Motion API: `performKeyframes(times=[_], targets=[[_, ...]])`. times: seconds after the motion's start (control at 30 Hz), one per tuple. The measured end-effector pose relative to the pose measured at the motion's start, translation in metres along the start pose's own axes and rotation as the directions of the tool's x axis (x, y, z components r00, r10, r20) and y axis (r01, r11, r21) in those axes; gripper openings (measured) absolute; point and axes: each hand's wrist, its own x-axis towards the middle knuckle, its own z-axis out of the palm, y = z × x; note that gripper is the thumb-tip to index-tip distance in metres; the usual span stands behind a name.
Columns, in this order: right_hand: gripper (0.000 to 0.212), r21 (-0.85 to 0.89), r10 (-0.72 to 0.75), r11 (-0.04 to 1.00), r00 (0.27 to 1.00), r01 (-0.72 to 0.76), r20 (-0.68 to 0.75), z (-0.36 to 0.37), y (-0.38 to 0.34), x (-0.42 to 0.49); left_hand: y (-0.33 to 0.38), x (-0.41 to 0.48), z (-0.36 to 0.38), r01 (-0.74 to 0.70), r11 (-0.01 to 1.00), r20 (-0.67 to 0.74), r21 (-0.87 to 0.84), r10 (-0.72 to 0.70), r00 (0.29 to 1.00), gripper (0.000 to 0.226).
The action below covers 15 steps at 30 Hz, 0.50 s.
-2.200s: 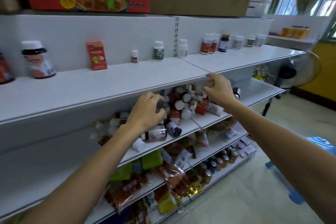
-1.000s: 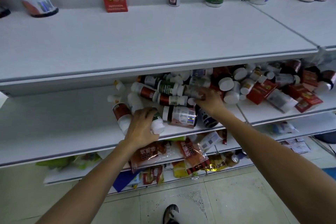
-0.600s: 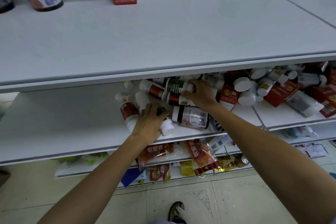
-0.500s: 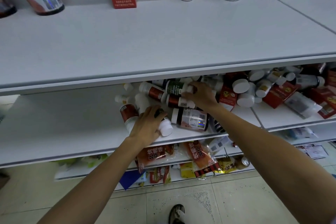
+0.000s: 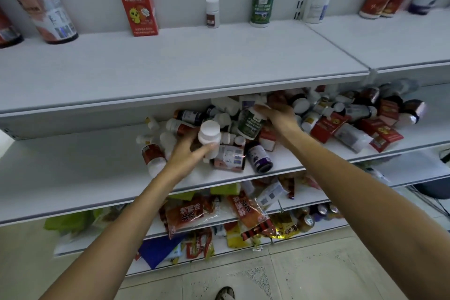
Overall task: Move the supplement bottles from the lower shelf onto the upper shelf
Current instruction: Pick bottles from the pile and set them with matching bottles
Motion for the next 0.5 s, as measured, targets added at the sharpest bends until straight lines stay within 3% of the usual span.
performKeyframes(times=[0.07,0.17,0.23,0.33,0.5], targets=[[0.029,0.063,-0.006,0.998,1.0,0.007,-0.017,-0.026,-0.009,-0.016,0.015,-0.003,0.023,0.147,0.95,0.044,-0.275,-0.141,0.989,0.033],[0.024,0.059,0.0,0.998,1.0,0.0,0.0,-0.073,-0.02,-0.039,0.046,-0.009,0.064,0.332,0.741,0.181,-0.584,-0.28,0.943,0.032],[0.015,0.058,0.002,0.998,1.0,-0.003,0.017,-0.108,-0.028,-0.056,0.07,-0.015,0.092,0.395,0.685,0.288,-0.612,-0.272,0.918,0.038],[0.017,0.033,-0.02,0.999,0.999,0.022,-0.05,-0.161,-0.032,-0.077,0.103,-0.023,0.133,0.441,0.628,0.405,-0.641,-0.21,0.89,0.045],[0.018,-0.07,-0.13,0.99,0.98,0.12,-0.154,-0.246,-0.038,-0.114,0.146,-0.034,0.204,0.465,0.657,0.527,-0.594,-0.119,0.841,0.039]])
